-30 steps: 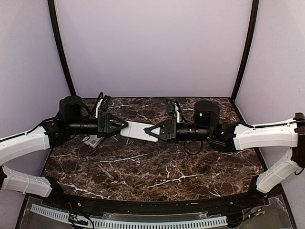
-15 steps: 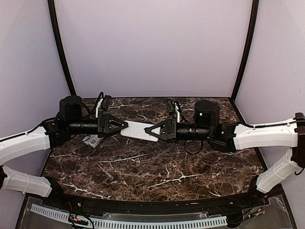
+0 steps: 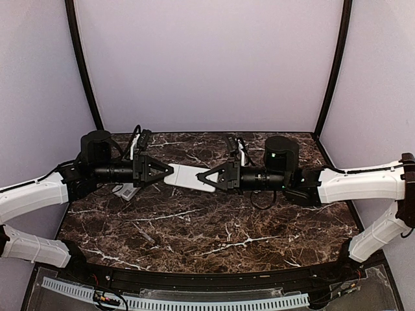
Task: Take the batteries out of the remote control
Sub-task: Remove the battery cover from the remote control.
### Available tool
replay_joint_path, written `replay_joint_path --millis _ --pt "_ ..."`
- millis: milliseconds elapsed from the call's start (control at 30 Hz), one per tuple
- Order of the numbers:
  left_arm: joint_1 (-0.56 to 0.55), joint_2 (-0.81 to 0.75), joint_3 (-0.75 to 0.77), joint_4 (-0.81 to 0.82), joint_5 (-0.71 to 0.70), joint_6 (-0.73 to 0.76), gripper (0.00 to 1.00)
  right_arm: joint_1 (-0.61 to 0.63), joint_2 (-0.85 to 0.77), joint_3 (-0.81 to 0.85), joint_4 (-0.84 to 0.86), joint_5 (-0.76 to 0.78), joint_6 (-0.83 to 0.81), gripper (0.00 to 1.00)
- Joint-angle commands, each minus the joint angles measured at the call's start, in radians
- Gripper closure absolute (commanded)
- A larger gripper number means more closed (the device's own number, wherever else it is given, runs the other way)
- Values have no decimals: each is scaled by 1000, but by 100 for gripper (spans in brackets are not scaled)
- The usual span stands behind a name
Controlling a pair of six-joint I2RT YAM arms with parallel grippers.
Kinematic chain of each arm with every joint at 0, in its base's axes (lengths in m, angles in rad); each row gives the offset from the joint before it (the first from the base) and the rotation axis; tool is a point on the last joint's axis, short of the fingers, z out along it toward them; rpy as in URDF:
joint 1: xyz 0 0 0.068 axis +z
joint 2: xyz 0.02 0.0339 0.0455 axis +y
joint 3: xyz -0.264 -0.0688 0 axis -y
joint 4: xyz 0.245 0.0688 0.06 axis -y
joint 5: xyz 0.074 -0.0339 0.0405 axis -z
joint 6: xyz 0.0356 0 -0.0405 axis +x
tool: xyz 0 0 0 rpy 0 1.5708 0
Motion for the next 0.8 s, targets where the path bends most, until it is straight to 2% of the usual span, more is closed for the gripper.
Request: replay_joint_path --millis 0,767 --pt "5 -8 -23 16 16 1 76 -5 5 10 66 -8 8 100" --pt "11 -46 -51 69 32 -42 95 -32 -26 -42 137 -36 48 100"
